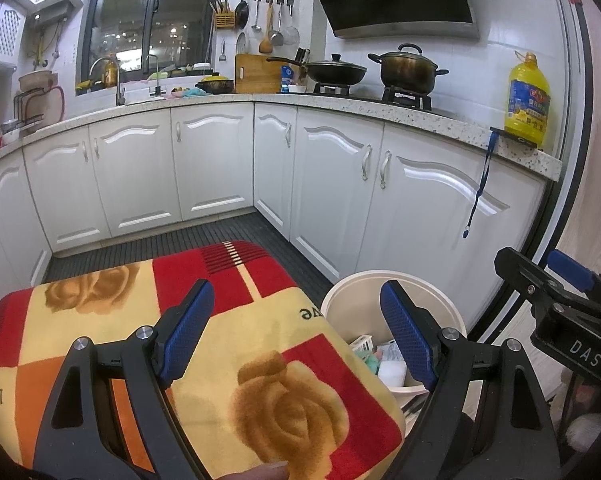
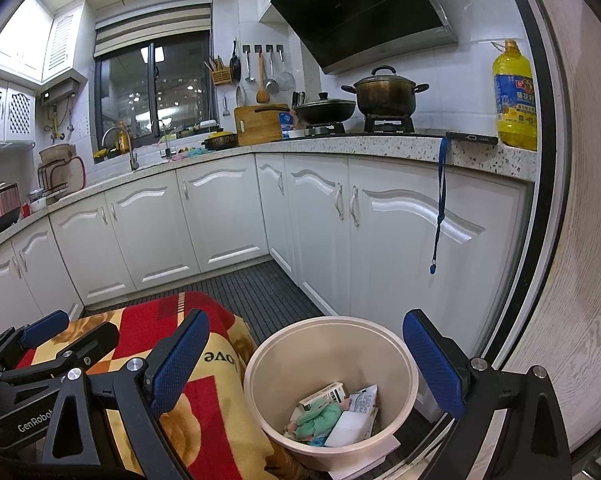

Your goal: Collect trash

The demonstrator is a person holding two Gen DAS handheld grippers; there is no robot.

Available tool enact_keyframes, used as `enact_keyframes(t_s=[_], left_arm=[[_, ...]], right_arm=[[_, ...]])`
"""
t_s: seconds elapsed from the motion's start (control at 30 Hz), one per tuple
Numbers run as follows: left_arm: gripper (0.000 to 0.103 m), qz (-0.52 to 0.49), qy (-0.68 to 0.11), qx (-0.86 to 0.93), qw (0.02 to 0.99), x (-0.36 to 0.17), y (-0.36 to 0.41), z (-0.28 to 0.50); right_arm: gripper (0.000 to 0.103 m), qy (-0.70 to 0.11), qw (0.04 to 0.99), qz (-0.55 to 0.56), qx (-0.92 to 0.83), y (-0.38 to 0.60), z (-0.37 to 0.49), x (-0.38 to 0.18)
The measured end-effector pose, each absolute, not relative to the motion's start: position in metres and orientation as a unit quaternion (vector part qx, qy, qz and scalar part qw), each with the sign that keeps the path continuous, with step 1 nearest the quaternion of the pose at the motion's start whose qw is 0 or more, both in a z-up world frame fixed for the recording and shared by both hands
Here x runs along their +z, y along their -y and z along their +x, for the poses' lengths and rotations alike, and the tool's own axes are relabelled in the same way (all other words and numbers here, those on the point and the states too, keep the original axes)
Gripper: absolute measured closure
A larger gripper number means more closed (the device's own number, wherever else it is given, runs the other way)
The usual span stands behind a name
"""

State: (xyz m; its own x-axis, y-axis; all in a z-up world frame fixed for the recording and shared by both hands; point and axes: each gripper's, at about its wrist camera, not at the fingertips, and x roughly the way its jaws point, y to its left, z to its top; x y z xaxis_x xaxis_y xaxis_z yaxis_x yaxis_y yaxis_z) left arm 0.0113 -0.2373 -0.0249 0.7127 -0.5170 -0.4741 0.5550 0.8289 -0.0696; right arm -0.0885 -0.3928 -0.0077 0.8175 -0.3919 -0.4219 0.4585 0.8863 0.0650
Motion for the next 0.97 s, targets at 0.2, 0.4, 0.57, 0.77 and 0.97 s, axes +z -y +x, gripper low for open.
enact_keyframes(t_s=[0.2, 0.4, 0.57, 0.77, 0.97], left_arm=[[0.018, 0.039, -0.245, -0.289, 0.925, -0.025, 0.237, 0.011], [0.018, 0.038, -0.246, -0.288, 0.925, -0.026, 0.237, 0.012], [0.018, 0.035, -0.254, -0.288, 0.923, -0.029, 0.238, 0.015], [0.018, 0.035, -0.256, -0.29, 0.921, -0.032, 0.239, 0.015], [0.018, 0.041, -0.25, -0.289, 0.923, -0.035, 0.238, 0.014]], right_arm=[[0.007, -0.204, 0.95, 0.082, -0.223, 0.392, -0.088, -0.008], [0.007, -0.206, 0.949, 0.082, -0.222, 0.394, -0.086, -0.01], [0.007, -0.211, 0.949, 0.082, -0.22, 0.397, -0.085, -0.015], [0.007, -0.215, 0.948, 0.081, -0.22, 0.398, -0.084, -0.018], [0.007, -0.22, 0.947, 0.08, -0.22, 0.399, -0.082, -0.019]])
